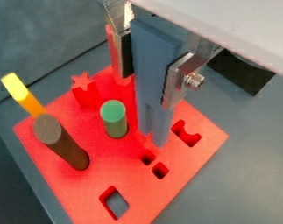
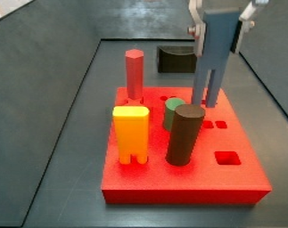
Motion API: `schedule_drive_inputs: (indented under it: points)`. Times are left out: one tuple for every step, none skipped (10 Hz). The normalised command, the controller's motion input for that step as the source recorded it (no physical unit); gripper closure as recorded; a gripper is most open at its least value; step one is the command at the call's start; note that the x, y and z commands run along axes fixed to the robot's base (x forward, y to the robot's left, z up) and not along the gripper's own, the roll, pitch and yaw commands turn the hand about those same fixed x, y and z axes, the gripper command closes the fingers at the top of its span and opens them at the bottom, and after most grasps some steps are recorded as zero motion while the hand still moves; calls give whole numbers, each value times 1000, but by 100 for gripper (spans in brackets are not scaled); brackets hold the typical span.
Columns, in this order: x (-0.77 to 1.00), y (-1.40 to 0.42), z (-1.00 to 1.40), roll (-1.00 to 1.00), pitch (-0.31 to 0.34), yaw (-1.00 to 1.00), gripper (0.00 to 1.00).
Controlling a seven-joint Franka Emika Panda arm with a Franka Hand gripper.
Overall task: Pick up the double-square object. Move up. Rotate the double-square object. Place the double-square object on the fixture. Regrasp the double-square object. Move to above the board. Insert the double-square object.
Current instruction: Insert the double-square object.
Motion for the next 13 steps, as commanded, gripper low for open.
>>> schedule_drive_inputs:
  points:
    - [1000,-394,-160,233,39,0,100]
    - [1000,-406,-131,177,50,0,100]
    - [1000,-383,-123,160,53,17,100]
    - [1000,-217,-106,181,64,140,100]
    - [1000,-80,-66,234,89,171,100]
    - [1000,-37,-46,234,94,160,100]
    - [1000,-106,-77,124,51,77,100]
    - [1000,-83,-151,1,0,11,100]
    - [1000,-40,-211,0,0,0,100]
    - [1000,0,-209,0,0,6,100]
    - [1000,-40,-169,0,-20,49,100]
    - [31,0,0,0,0,46,100]
    - [0,17,0,0,0,0,100]
